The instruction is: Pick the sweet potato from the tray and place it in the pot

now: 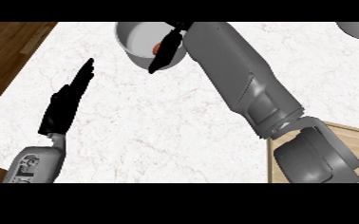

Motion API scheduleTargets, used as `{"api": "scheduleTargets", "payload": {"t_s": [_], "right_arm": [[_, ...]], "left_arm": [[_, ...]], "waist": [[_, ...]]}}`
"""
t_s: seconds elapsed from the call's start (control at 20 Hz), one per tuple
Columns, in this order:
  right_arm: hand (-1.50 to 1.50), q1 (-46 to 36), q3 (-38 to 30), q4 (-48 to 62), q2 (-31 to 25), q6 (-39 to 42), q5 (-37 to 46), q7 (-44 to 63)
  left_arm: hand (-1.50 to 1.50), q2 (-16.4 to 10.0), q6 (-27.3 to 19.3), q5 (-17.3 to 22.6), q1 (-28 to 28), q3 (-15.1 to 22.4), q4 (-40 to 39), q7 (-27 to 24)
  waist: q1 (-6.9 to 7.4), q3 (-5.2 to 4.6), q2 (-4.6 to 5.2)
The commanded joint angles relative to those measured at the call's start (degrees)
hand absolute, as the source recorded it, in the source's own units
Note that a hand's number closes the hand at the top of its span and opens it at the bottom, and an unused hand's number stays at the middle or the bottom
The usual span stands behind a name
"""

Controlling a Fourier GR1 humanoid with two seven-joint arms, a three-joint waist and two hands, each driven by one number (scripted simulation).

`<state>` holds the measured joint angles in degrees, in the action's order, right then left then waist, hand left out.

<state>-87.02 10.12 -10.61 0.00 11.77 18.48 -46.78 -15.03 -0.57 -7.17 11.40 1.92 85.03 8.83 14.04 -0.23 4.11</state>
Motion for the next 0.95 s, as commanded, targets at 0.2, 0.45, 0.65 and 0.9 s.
{"api": "scheduleTargets", "payload": {"t_s": [0.2, 0.45, 0.65, 0.9], "right_arm": [[-1.50, -1.9, -10.0, 2.9, 0.0, 10.1, -11.9, 1.7], [-1.50, -2.1, -10.0, 4.6, 0.0, 16.1, -11.9, 2.6], [-1.50, -1.7, -11.0, 5.2, -1.9, 20.1, -13.0, 3.7], [-1.50, -2.5, -13.0, 4.9, -6.0, 25.0, -15.0, 6.2]], "left_arm": [[0.00, -0.7, 0.3, 0.5, 0.4, -1.2, -0.2, 0.0], [0.00, -1.6, -0.5, 0.8, -1.2, -3.3, -1.0, -0.8], [0.00, 0.1, -1.6, -0.1, -2.9, -1.7, 0.2, -1.5], [0.00, -1.6, 0.4, 1.4, -3.0, -2.9, 0.8, -0.6]], "waist": [[-1.47, 0.04, -0.59], [-3.85, 0.06, -0.57], [-3.94, 0.11, -0.29], [-4.22, 0.18, -0.25]]}}
